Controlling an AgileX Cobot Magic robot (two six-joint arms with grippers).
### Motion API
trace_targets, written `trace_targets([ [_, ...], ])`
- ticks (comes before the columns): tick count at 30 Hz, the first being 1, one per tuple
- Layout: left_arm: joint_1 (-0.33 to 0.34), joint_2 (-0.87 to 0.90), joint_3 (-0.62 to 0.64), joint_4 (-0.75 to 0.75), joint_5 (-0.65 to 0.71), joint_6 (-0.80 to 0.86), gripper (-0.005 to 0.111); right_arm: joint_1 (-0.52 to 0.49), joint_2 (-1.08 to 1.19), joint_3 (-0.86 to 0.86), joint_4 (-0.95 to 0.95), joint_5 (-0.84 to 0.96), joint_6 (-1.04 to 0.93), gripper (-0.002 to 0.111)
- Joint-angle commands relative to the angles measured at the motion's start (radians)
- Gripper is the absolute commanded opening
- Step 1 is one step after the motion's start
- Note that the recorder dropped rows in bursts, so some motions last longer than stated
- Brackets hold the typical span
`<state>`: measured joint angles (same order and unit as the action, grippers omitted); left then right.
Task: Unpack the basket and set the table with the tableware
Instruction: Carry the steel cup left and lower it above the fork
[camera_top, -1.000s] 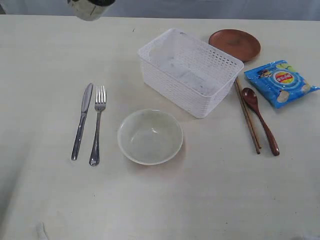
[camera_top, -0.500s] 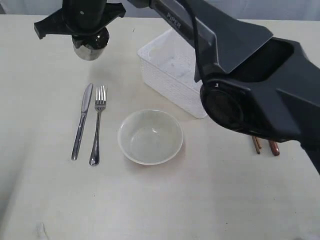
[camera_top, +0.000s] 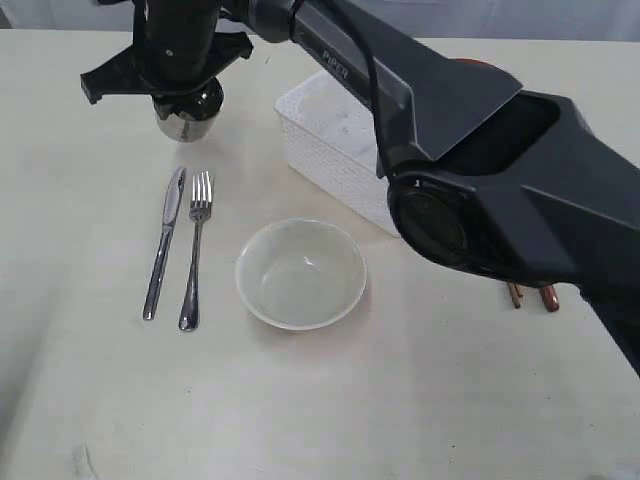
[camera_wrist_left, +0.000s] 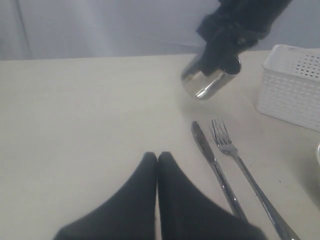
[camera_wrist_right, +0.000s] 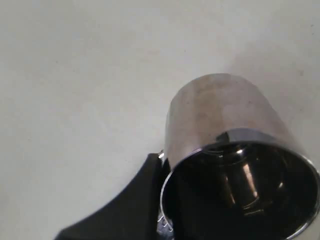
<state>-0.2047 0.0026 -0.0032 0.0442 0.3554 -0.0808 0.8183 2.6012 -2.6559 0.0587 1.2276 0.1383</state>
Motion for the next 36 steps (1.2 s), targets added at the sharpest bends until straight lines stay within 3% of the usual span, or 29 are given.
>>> trace_targets([
  [1, -0.005, -0.003, 0.003, 0.008, -0.011, -0.004, 0.0, -0.002, 0.032, -0.005, -0.007, -0.007, 0.004, 0.0],
  [36, -0.005, -0.003, 0.003, 0.008, -0.011, -0.004, 0.0, -0.052, 0.068, -0.005, 0.03, -0.007, 0.018, 0.0],
])
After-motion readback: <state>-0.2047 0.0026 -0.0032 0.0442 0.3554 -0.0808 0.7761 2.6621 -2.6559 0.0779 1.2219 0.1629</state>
